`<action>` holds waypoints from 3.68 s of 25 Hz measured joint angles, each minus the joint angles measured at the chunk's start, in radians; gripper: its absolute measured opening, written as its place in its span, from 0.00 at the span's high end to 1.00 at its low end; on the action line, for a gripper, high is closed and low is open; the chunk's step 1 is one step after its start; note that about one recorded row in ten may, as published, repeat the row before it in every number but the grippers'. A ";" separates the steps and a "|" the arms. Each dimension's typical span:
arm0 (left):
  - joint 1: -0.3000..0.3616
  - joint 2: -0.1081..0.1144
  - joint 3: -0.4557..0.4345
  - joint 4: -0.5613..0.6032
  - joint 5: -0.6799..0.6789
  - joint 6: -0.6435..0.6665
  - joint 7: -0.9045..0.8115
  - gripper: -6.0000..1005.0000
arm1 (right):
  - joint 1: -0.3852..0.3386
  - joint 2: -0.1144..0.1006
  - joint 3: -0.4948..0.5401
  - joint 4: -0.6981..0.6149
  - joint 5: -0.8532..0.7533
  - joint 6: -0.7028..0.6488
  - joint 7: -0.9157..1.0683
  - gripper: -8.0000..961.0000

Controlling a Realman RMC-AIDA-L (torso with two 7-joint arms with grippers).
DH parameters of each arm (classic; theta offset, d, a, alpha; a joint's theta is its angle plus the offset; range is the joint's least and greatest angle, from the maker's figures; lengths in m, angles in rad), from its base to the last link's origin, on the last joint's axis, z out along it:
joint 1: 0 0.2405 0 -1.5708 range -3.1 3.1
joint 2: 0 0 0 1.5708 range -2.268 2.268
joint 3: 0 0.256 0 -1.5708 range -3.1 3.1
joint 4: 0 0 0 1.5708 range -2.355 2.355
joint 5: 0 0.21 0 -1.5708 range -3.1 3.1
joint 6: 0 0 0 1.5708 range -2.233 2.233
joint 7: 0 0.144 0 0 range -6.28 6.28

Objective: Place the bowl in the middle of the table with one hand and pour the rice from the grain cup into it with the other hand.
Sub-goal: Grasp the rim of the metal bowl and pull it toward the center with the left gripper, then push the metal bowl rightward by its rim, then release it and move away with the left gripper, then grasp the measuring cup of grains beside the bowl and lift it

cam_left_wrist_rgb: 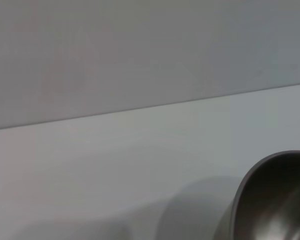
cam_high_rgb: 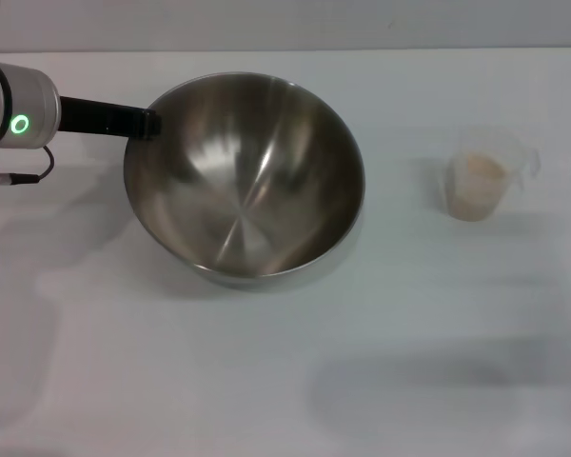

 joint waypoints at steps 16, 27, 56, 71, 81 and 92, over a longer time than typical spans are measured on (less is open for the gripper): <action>-0.034 -0.003 -0.044 0.110 -0.174 0.023 0.171 0.93 | 0.005 0.001 -0.001 0.000 -0.001 0.000 0.000 0.26; -0.042 -0.005 0.001 0.209 -0.185 0.202 0.192 0.92 | 0.007 0.001 0.001 0.000 0.000 0.000 0.000 0.26; 0.073 -0.006 0.149 0.180 -0.243 0.583 0.248 0.44 | 0.015 0.001 0.002 -0.003 0.000 -0.009 0.000 0.26; 0.095 -0.005 0.141 0.186 -0.292 0.679 0.344 0.44 | 0.021 0.002 0.001 0.003 -0.004 -0.025 0.000 0.26; 0.138 -0.004 0.422 0.296 -0.286 1.449 0.302 0.44 | 0.019 0.002 0.001 0.003 -0.005 -0.025 0.000 0.26; 0.136 0.001 0.470 0.336 -0.281 1.606 -0.050 0.44 | 0.021 0.002 -0.002 0.004 -0.006 -0.025 0.000 0.25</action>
